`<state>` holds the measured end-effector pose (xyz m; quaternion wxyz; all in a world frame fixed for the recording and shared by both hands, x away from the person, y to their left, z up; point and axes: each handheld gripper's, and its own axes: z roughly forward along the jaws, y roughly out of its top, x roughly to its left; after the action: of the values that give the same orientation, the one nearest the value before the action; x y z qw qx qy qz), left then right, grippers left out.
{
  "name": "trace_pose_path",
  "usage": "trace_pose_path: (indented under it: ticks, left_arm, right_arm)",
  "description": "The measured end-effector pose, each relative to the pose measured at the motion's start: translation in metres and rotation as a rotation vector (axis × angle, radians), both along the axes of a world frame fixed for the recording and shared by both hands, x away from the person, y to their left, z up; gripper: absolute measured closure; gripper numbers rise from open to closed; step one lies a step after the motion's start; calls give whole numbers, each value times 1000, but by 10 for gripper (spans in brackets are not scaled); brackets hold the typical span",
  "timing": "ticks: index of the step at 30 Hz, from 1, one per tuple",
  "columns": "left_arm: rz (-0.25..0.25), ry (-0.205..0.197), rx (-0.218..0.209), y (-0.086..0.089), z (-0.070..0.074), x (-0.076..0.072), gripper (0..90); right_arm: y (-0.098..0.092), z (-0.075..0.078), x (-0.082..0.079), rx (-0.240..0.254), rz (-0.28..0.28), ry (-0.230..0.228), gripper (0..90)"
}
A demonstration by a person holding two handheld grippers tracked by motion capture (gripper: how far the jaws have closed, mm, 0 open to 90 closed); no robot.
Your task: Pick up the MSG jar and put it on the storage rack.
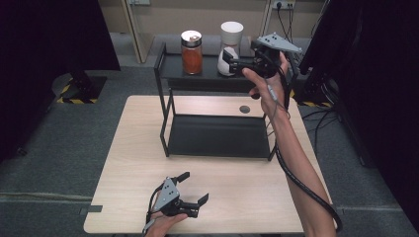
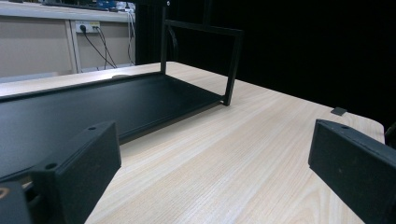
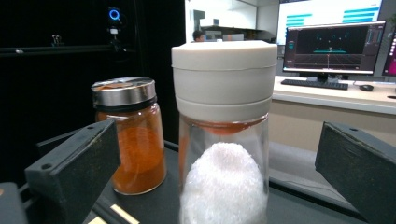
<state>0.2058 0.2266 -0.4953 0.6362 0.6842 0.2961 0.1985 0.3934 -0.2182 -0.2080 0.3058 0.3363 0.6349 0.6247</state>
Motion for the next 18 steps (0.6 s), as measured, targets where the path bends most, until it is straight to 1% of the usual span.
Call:
trace_pose_path:
  ticks: [5, 9, 18]
  left_arm:
    - [0, 1, 0, 0, 0, 0, 17]
    - [1, 1, 0, 0, 0, 0, 18]
    - [3, 3, 0, 0, 0, 0, 18]
  right_arm:
    - [-6, -4, -6, -1, 13, -15, 2]
    - [-11, -8, -12, 8, 29, -26, 2]
    - [-15, -20, -25, 18, 69, -52, 2]
